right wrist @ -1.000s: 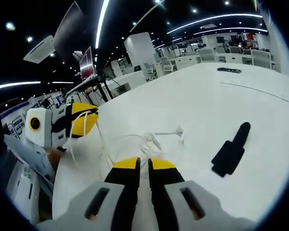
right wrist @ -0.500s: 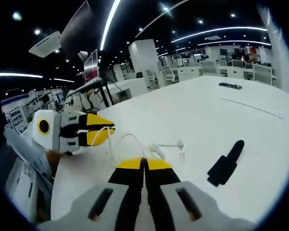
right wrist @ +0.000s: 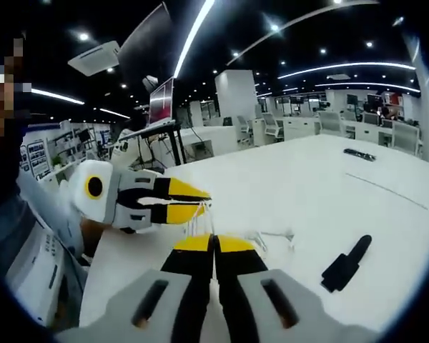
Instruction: Peel open the Velcro strap on the desktop, arrange the wired earphones neatly onto it, and close the Velcro strap to secure them.
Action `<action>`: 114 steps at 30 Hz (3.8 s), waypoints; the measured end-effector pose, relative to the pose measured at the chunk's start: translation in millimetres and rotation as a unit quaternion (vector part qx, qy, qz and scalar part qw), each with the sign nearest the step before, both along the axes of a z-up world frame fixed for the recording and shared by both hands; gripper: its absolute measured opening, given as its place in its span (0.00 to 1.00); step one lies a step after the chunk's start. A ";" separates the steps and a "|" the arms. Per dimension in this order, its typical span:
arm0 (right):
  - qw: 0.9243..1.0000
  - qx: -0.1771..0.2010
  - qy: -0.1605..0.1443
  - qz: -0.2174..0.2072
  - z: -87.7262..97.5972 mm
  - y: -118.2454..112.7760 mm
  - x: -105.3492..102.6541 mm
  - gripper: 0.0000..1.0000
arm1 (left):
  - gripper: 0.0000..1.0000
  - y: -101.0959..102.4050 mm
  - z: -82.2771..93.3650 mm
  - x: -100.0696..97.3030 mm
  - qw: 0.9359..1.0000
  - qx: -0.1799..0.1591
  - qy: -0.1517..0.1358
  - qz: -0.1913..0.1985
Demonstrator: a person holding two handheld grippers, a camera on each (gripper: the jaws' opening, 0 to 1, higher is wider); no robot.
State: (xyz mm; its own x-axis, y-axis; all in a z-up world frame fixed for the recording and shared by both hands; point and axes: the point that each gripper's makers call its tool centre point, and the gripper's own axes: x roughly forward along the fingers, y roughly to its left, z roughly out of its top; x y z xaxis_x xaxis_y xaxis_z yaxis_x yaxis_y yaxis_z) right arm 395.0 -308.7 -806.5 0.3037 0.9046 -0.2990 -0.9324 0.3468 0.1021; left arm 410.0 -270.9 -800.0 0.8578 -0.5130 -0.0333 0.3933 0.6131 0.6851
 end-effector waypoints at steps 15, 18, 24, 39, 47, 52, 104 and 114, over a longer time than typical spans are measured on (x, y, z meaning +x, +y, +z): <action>0.999 0.001 -0.019 0.046 -0.5 5.7 -13.6 0.03 | 0.06 -0.9 -2.1 0.9 1.000 0.011 -0.002 -0.001; 0.999 -0.004 -0.028 0.039 -2.5 4.5 -10.0 0.03 | 0.06 -0.3 -1.1 0.1 1.000 0.010 -0.003 -0.001; 1.000 0.017 -0.009 0.006 4.2 -2.4 2.2 0.08 | 0.06 1.2 0.8 0.1 1.000 0.004 -0.004 0.001; 0.995 0.001 0.073 -0.075 -28.1 -20.9 38.7 0.11 | 0.06 3.1 7.4 -2.0 1.000 -0.011 -0.011 0.002; 0.991 -0.011 0.107 -0.084 -41.8 -20.6 44.3 0.11 | 0.06 1.7 8.6 -3.9 1.000 -0.012 -0.016 -0.003; 0.988 0.000 0.134 -0.082 -44.0 -15.4 41.4 0.11 | 0.06 0.8 9.2 -5.4 1.000 -0.013 -0.017 -0.006; 1.000 0.021 -0.006 0.019 4.2 10.2 -4.4 0.04 | 0.06 -9.4 0.0 -4.8 0.999 0.017 0.002 -0.031; 0.999 0.031 -0.004 -0.009 14.5 0.0 1.1 0.07 | 0.06 -9.4 0.9 -3.8 1.000 0.021 0.007 -0.019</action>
